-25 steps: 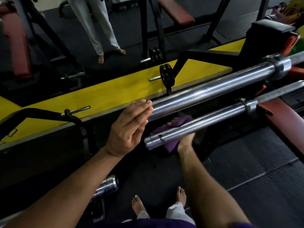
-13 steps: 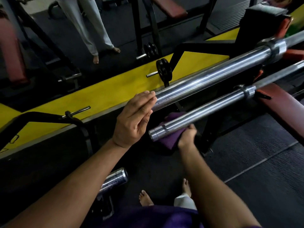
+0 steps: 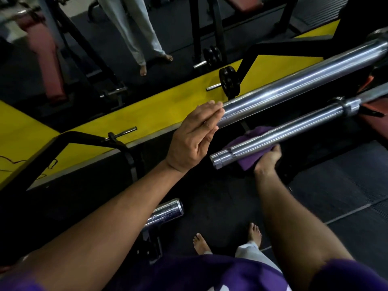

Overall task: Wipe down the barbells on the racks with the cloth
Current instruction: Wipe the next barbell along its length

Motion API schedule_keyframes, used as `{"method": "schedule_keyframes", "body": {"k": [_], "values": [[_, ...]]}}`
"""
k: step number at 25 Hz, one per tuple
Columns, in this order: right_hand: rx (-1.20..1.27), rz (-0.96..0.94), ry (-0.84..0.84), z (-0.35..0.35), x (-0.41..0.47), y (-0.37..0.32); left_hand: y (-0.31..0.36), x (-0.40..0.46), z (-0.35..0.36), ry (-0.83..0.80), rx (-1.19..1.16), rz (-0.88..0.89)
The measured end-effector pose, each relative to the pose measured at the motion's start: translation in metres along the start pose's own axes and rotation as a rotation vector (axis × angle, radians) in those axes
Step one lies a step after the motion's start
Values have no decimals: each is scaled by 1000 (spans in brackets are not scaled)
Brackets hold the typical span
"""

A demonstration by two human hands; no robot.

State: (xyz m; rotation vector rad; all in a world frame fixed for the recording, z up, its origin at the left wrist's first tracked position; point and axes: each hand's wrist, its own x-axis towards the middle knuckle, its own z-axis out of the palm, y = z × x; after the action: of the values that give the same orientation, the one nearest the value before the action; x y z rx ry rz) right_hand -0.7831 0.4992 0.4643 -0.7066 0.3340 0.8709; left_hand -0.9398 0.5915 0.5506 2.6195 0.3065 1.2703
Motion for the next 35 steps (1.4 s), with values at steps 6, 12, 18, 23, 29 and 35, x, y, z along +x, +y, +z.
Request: {"method": "schedule_keyframes", "body": {"k": [6,12,18,23,29,35], "values": [[-215,376,63,-23,-19,58,-4,-4,-2,-82,0,14],[-347,334,8,-48,-48,41,0,-3,-1,-99,-2,-32],[-491,443,-135,-58,-71,2,11,-8,-2,-112,22,-164],[-572,533,-364,-52,-83,-28,42,-21,-15,-179,99,-356],[-775,655,-551,-32,-101,-31,113,-91,-23,-83,-10,-828],[-924,734,-690,-33,-138,8,177,-151,-39,91,-201,-1323]]}}
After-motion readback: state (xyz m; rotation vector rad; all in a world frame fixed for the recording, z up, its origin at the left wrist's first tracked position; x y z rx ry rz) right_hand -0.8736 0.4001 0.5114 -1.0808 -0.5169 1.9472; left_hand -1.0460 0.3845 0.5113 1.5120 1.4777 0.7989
